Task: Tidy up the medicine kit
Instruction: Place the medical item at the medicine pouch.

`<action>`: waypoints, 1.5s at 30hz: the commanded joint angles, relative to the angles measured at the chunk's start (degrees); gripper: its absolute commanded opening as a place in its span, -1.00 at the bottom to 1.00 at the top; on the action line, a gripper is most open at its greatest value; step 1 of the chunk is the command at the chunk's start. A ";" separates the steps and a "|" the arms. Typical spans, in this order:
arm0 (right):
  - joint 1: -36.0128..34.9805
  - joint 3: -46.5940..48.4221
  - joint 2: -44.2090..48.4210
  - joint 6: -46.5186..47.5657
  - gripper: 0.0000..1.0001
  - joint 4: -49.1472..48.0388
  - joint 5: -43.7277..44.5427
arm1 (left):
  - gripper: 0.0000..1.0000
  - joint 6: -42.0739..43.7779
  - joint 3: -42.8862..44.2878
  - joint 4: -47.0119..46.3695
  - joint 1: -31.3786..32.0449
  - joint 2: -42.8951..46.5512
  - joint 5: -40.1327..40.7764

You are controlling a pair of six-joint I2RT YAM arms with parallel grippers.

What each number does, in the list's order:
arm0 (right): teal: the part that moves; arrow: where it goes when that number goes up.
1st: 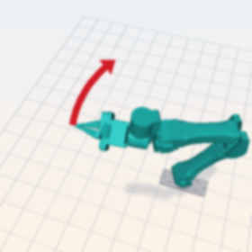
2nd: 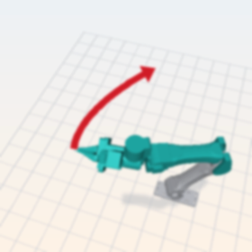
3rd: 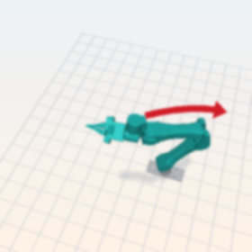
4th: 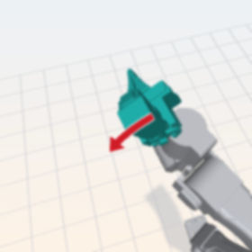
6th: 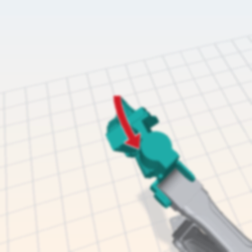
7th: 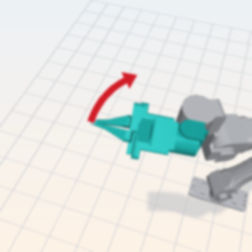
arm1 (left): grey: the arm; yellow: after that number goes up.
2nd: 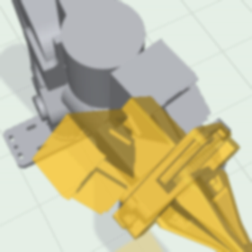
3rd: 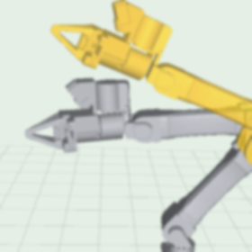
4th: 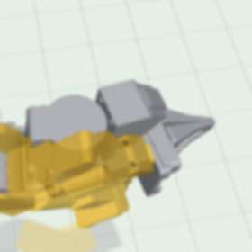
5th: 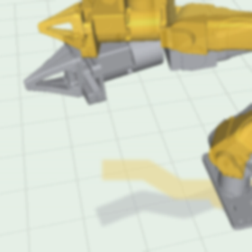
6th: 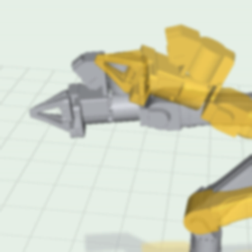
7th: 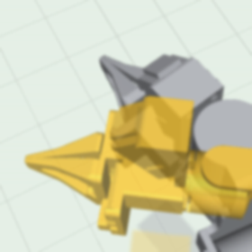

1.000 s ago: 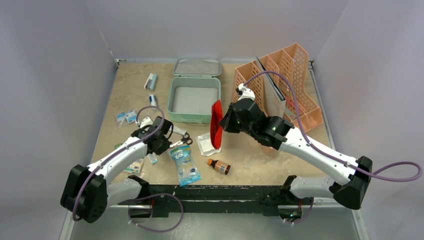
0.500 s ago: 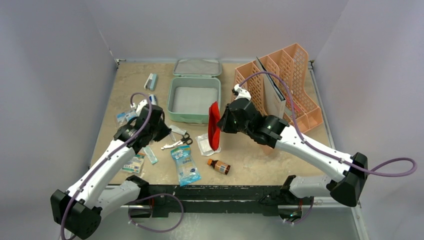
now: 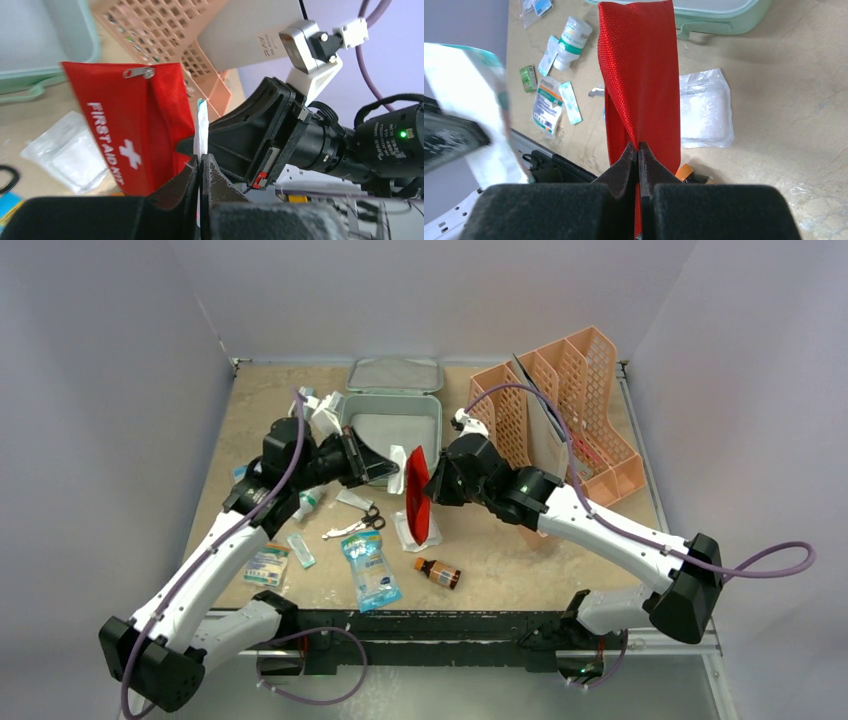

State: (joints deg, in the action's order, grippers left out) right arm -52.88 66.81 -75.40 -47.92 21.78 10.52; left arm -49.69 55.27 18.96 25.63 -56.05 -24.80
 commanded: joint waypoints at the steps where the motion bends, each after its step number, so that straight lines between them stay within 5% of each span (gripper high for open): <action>1: -0.14 3.60 -0.50 0.21 -1.00 -2.51 -1.74 | -1.00 -0.53 -4.02 -15.29 0.21 -3.74 -13.50; 14: -0.18 3.11 -0.39 -0.71 -1.00 -3.38 -1.45 | -1.00 1.91 -7.51 -17.02 2.79 -10.37 -6.85; 18: -0.18 2.36 0.36 -0.90 -1.00 -3.42 -0.27 | -1.00 3.92 -5.49 -9.37 3.07 -10.08 0.54; 25: -0.18 1.86 0.08 -1.88 -1.00 -3.24 -0.99 | -1.00 6.16 -3.37 -6.33 4.26 -11.34 0.82; 30: -0.19 1.62 0.05 -1.78 -1.00 -2.96 -1.64 | -0.37 5.33 -1.75 -5.97 4.42 -10.83 -2.94; 35: -0.07 1.15 0.74 -1.41 -1.00 -2.59 -1.32 | -0.22 4.73 1.18 -2.16 4.42 -8.04 -2.87; 39: -0.16 0.79 1.33 -0.97 -1.00 -2.01 -1.03 | -0.22 5.08 4.24 5.94 4.42 -6.71 5.01; 45: -0.16 0.17 2.49 -0.64 -1.00 -1.80 -0.63 | -0.22 -6.17 3.67 18.64 4.32 -5.48 31.52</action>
State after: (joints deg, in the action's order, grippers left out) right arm -52.86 67.16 -75.57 -48.93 20.45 9.30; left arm -48.16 58.92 27.57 30.04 -62.92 -12.49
